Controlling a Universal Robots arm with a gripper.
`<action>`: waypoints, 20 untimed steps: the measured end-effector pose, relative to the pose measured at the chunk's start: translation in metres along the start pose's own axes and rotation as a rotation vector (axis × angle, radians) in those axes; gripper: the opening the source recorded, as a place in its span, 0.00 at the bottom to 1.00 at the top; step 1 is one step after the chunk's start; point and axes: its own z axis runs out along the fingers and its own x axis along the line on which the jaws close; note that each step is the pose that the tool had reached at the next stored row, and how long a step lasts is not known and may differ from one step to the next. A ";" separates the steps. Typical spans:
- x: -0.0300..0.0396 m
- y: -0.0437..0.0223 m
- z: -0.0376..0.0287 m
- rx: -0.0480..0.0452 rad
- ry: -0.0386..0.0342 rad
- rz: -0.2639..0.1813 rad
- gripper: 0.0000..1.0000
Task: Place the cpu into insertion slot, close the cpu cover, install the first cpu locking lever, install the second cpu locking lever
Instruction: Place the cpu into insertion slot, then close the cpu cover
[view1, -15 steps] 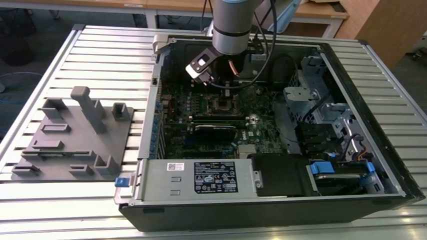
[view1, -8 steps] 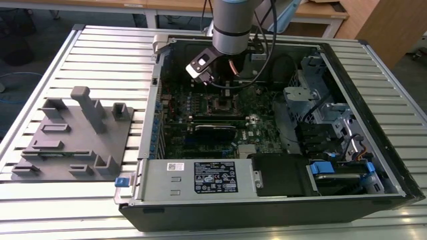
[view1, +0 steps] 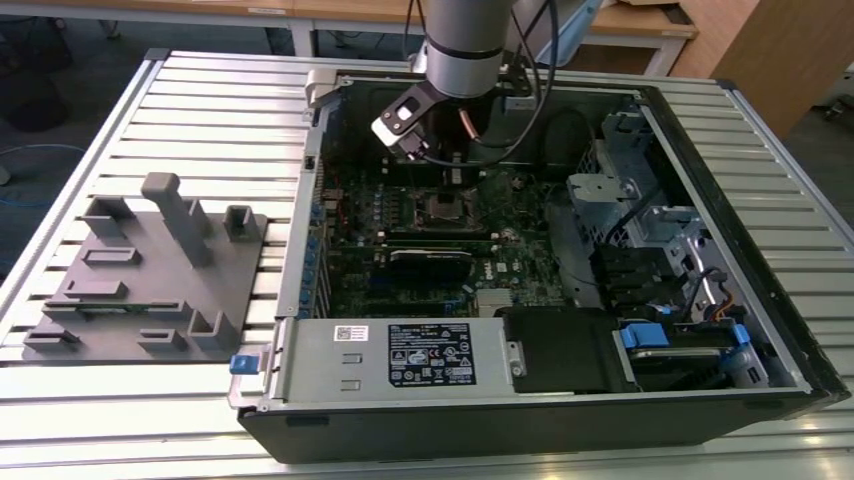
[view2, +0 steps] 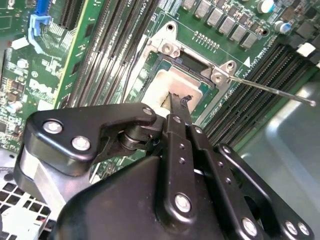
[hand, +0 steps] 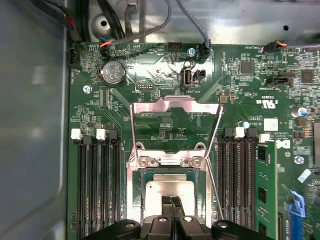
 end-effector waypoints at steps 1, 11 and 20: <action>0.0000 0.0000 -0.0014 0.0000 0.0000 0.000 0.10; -0.0003 0.0002 -0.0091 0.0002 -0.0003 0.000 0.10; -0.0004 0.0003 -0.0145 0.0000 -0.0001 0.000 0.10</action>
